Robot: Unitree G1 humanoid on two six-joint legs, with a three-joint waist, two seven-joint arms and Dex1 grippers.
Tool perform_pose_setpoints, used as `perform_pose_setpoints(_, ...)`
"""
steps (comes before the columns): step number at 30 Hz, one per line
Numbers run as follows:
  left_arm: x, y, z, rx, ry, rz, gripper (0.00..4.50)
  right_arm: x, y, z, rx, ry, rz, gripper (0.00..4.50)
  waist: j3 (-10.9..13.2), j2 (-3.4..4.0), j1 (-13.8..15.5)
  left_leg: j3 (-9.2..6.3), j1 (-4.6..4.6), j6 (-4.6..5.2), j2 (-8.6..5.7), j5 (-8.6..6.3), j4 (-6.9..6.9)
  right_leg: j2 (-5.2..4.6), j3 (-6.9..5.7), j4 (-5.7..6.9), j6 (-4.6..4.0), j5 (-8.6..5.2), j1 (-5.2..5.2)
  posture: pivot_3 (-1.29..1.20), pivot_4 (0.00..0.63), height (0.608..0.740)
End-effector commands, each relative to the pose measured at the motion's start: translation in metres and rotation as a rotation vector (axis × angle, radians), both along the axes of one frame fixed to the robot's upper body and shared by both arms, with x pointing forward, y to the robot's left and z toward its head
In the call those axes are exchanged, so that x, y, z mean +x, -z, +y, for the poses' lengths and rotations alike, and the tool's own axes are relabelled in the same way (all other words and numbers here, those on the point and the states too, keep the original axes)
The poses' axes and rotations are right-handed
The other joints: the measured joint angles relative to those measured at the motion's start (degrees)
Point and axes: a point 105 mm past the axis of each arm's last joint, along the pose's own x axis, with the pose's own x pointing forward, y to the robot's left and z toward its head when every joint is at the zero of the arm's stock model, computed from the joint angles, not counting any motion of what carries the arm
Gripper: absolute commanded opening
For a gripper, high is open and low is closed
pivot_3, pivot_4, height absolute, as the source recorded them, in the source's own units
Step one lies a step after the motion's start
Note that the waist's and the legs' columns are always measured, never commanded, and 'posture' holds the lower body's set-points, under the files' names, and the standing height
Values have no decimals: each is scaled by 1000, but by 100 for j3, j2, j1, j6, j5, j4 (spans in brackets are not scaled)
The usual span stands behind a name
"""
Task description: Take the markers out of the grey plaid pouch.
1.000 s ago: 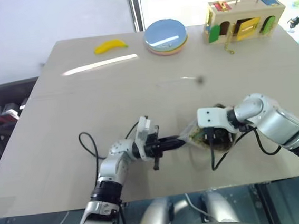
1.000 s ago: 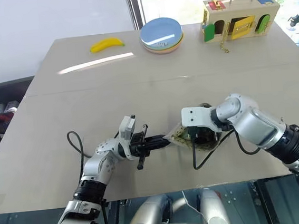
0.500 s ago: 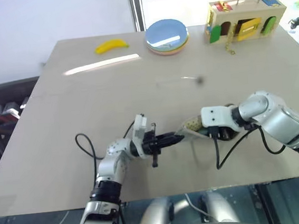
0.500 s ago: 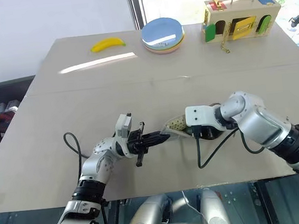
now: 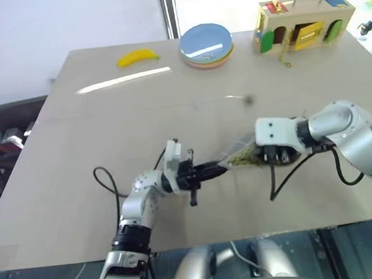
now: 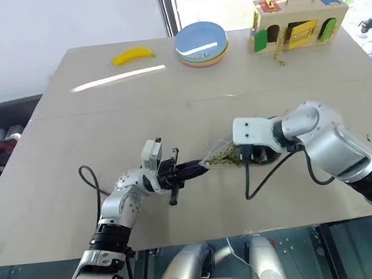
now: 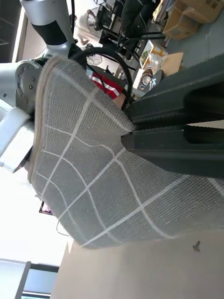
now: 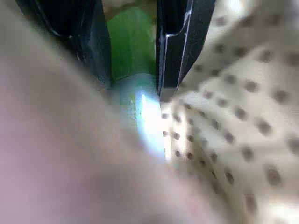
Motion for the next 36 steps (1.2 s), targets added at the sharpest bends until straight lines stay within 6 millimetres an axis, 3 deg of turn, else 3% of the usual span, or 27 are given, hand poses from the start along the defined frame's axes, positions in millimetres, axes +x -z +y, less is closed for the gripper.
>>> perform_pose_setpoints(1, -4, -4, 1, -15, 2, -25, 0, 13, -17, -14, 91, 159, -49, 853, 0, 0, 5, -2, 0, 0, 0, 0, 0, 0, -2, -1, 0, 0, 0, 0, 150, 740)
perform_pose_setpoints(6, -2, -5, 2, -16, -20, -26, 0, 17, -25, -10, 310, 301, 66, 853, 0, 0, -5, -1, -1, 0, -1, 0, 0, -1, 0, -2, 0, 0, 0, 0, 150, 740)
perform_pose_setpoints(13, 0, -5, 1, -20, -32, -23, 0, 8, -27, -7, 393, 337, 168, 853, 1, 1, 10, -3, -3, 0, -3, 0, -1, -3, -3, -6, 0, 0, 0, 0, 150, 740)
perform_pose_setpoints(21, 1, -3, 2, -24, -48, -11, 0, 1, -46, -3, 571, 380, 294, 853, 1, 1, -4, -3, -3, 0, -2, 0, -2, -2, -2, -2, 0, 0, -1, 0, 150, 740)
perform_pose_setpoints(26, 3, -2, 2, -33, -64, -5, 0, -4, -51, -6, 586, 367, 311, 853, 1, 1, 11, -4, -3, 1, -2, 0, -2, -2, -4, -3, 0, 0, 0, 0, 150, 740)
perform_pose_setpoints(33, 7, -2, 5, -37, -97, 4, 0, -31, -51, -9, 489, 190, 318, 853, 2, 3, 0, -3, -4, 1, -2, 0, -4, -3, -4, -5, 0, 0, 0, 0, 150, 740)
perform_pose_setpoints(36, 9, -1, 7, -33, -108, 5, 0, -32, -49, -16, 465, 191, 313, 853, 2, 3, -6, -1, -3, 1, -1, 0, -3, -2, -2, -4, 0, 0, 0, 0, 150, 740)
